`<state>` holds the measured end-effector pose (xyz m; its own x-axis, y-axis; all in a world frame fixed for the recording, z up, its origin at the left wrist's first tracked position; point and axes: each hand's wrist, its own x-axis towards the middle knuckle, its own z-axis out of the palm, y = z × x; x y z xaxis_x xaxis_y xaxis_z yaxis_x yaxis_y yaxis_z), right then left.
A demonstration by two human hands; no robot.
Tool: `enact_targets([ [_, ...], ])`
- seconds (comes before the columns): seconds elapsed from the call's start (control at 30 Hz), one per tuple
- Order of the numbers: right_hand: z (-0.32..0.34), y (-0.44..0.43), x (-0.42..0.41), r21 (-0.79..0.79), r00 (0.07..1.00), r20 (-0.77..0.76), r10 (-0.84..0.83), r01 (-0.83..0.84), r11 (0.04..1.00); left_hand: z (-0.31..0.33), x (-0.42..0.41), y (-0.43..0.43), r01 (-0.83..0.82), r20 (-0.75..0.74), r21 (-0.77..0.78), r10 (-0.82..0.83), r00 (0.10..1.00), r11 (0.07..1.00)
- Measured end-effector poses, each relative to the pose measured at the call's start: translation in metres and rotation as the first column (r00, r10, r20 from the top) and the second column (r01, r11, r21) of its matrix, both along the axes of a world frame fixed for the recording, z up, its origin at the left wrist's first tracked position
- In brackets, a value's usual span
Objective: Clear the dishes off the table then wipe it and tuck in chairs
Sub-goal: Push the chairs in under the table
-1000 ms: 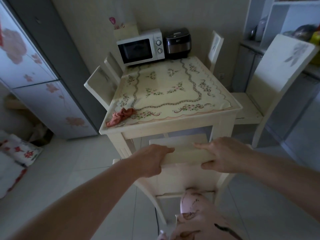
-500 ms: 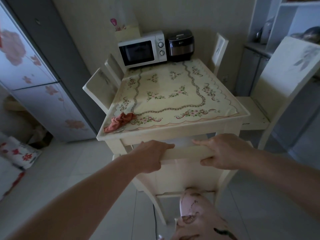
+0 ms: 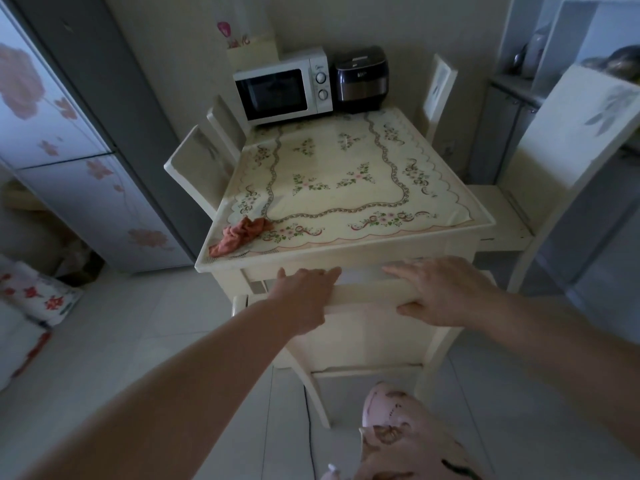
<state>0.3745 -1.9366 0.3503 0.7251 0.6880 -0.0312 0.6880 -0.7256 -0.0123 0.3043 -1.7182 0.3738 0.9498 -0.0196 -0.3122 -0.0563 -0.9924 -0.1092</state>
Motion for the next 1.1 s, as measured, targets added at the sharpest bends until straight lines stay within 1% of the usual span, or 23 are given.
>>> enact_targets([
  [0.1,0.005,-0.007,-0.01,-0.039,0.999,-0.038,-0.006,0.004,0.999,0.012,-0.015,-0.013,0.009,0.015,0.008,-0.009,1.0,1.0],
  [0.2,0.016,-0.026,-0.034,-0.016,0.998,-0.042,-0.049,0.049,0.999,0.027,-0.035,-0.03,0.026,0.046,-0.067,-0.023,0.999,0.997],
  [0.3,0.026,-0.052,-0.066,0.006,0.991,-0.058,-0.124,0.125,0.992,0.039,-0.053,-0.049,0.058,0.081,-0.088,-0.051,0.995,0.994],
  [0.37,0.03,-0.076,-0.093,-0.002,0.982,-0.064,-0.178,0.178,0.984,0.046,-0.066,-0.069,0.095,0.089,-0.108,-0.085,0.992,0.99],
  [0.47,0.032,-0.106,-0.119,-0.019,0.975,-0.052,-0.218,0.217,0.976,0.052,-0.076,-0.098,0.156,0.121,-0.144,-0.14,0.983,0.977],
  [0.57,0.038,-0.132,-0.131,-0.029,0.959,-0.092,-0.267,0.265,0.964,0.055,-0.074,-0.129,0.228,0.128,-0.164,-0.208,0.97,0.96],
  [0.6,0.04,-0.143,-0.132,-0.022,0.956,-0.085,-0.282,0.281,0.959,0.058,-0.07,-0.142,0.258,0.145,-0.172,-0.234,0.961,0.951],
  [0.67,0.043,-0.157,-0.127,-0.024,0.952,-0.056,-0.301,0.3,0.954,0.062,-0.062,-0.165,0.295,0.195,-0.19,-0.259,0.946,0.936],
  [0.77,0.053,-0.193,-0.1,-0.033,0.934,-0.037,-0.354,0.353,0.935,0.064,-0.034,-0.207,0.3,0.227,-0.23,-0.248,0.942,0.926],
  [0.87,0.059,-0.236,-0.059,-0.038,0.915,-0.034,-0.403,0.401,0.915,0.056,0.007,-0.247,0.29,0.199,-0.227,-0.247,0.948,0.93],
  [0.97,0.059,-0.282,-0.012,-0.051,0.903,-0.032,-0.428,0.426,0.903,0.051,0.054,-0.29,0.31,0.151,-0.19,-0.284,0.947,0.932],
  [1.1,0.067,-0.338,0.047,-0.059,0.903,-0.08,-0.422,0.418,0.906,0.059,0.122,-0.353,0.265,0.138,-0.262,-0.236,0.962,0.928],
])
